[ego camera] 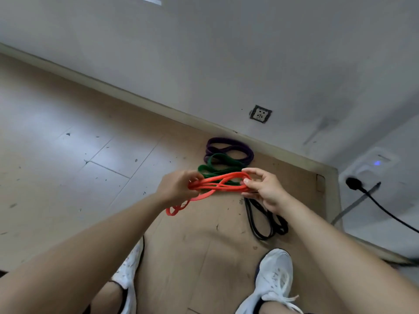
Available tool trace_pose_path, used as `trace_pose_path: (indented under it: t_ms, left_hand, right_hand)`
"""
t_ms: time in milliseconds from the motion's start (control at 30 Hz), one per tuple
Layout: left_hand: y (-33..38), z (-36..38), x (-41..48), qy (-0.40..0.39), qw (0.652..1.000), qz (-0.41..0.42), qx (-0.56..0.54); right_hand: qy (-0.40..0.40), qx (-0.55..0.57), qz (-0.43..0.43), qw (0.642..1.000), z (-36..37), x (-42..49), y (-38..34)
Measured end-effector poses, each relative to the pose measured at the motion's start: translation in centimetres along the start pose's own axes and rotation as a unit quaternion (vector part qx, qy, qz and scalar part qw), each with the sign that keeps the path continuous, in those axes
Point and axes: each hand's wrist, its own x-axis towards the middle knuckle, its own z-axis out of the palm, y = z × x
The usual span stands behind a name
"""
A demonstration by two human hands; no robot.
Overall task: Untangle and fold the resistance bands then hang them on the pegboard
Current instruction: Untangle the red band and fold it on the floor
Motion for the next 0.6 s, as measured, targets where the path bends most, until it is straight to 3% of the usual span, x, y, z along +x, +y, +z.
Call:
trace_pose_path:
  t_ms: [133,300,500,600]
  left_hand:
    - [-3.4,0.4,1.3,-0.054,0.996,-0.011,0.072]
    - [-7.3,2.8,2.9,-0.065,0.992,-0.026,0.103]
    - [-10.4,12.0,3.4,-0.176,0.977,0.012,0.118]
    - [-11.9,13.8,2.7,-0.171,0.979,-0.004,0.115]
  right_hand:
    - [-0.007,0.027,0.052,0.998,2.6,3.0,5.2]
    - [0.017,0.058,0.071,0.996,5.0,6.2,11.2]
    - [0.063,-0.177,0.086,0.978,3.0,8.1,19.5]
    - [0.068,-0.260,0.088,0.959,2.2,8.3,20.6]
